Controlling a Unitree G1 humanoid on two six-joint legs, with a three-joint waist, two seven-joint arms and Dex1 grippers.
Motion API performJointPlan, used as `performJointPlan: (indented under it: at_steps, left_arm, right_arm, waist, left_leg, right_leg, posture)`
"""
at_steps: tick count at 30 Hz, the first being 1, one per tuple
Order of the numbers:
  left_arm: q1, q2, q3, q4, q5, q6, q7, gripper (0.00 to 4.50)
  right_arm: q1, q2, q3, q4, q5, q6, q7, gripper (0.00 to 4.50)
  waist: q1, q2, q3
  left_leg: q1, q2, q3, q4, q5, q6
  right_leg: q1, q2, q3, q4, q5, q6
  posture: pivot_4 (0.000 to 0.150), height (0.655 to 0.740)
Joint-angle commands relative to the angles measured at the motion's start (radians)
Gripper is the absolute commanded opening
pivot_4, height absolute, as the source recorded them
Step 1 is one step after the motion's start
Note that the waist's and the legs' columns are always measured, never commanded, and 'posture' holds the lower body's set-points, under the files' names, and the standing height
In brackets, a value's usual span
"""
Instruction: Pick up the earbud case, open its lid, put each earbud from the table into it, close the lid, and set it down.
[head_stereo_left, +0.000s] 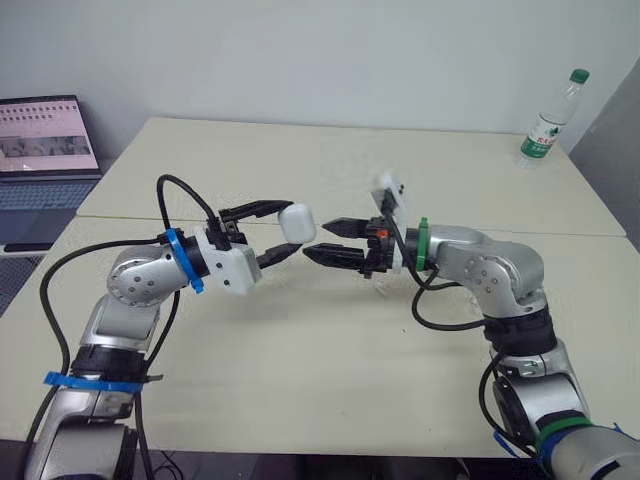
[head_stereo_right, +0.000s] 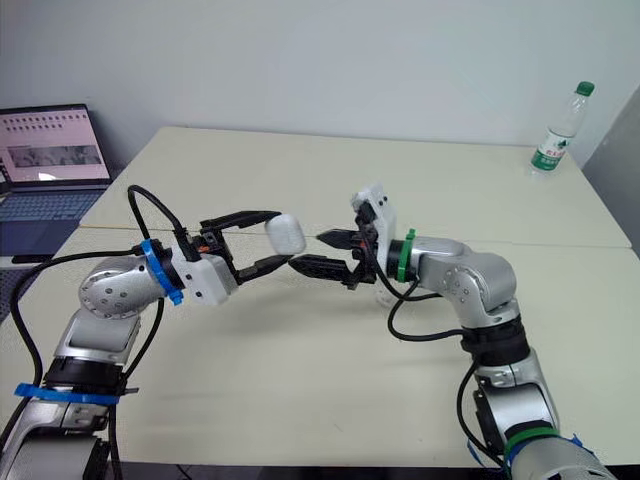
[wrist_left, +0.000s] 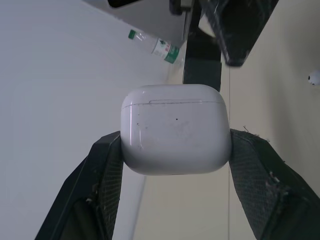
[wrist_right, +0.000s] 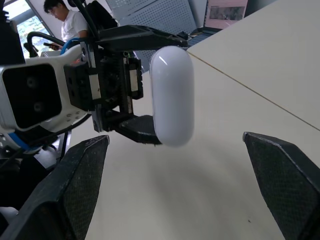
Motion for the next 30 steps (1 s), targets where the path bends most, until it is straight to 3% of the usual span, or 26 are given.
performJointPlan:
  at_steps: [1,10,13,21,30]
  left_arm:
    - [-0.035,0.004,-0.011,0.043,0.024,-0.099,0.039,2.75]
    - [-0.062,0.012,-0.031,0.097,0.055,-0.177,0.091,2.75]
    - [-0.058,0.014,-0.031,0.096,0.059,-0.184,0.107,2.75]
    - [-0.053,0.02,-0.029,0.1,0.068,-0.186,0.139,2.75]
    - [-0.052,0.019,-0.04,0.093,0.068,-0.177,0.156,2.75]
  right_arm:
    - [-0.026,0.03,-0.028,-0.001,0.023,0.019,-0.04,4.5]
    - [-0.062,0.09,-0.058,0.019,0.065,0.071,-0.088,4.5]
    - [-0.061,0.09,-0.056,0.02,0.064,0.073,-0.087,3.89]
    - [-0.052,0.078,-0.038,0.023,0.048,0.069,-0.082,1.0]
    - [-0.052,0.077,-0.03,0.03,0.041,0.061,-0.08,0.93]
  waist:
    - [0.0,0.0,0.0]
    - [0.0,0.0,0.0]
    - [0.0,0.0,0.0]
    - [0.0,0.0,0.0]
    - [0.0,0.0,0.0]
  left_leg:
    - [0.0,0.0,0.0,0.0,0.0,0.0]
    - [-0.003,0.0,-0.002,0.0,0.0,0.0]
    - [-0.003,0.0,-0.002,0.0,0.0,0.0]
    - [-0.003,0.0,-0.002,0.0,0.0,0.0]
    - [-0.003,0.0,-0.002,0.0,0.0,0.0]
  right_leg:
    - [0.0,0.0,0.0,0.0,0.0,0.0]
    - [-0.002,0.0,-0.002,0.0,0.0,0.0]
    - [-0.002,0.0,-0.002,0.0,0.0,0.0]
    - [-0.002,0.0,-0.003,0.0,0.0,0.0]
    - [-0.002,0.0,-0.003,0.0,0.0,0.0]
  posture:
    - [0.15,0.74]
    - [0.15,0.74]
    - [0.15,0.74]
    - [0.15,0.74]
    - [0.15,0.74]
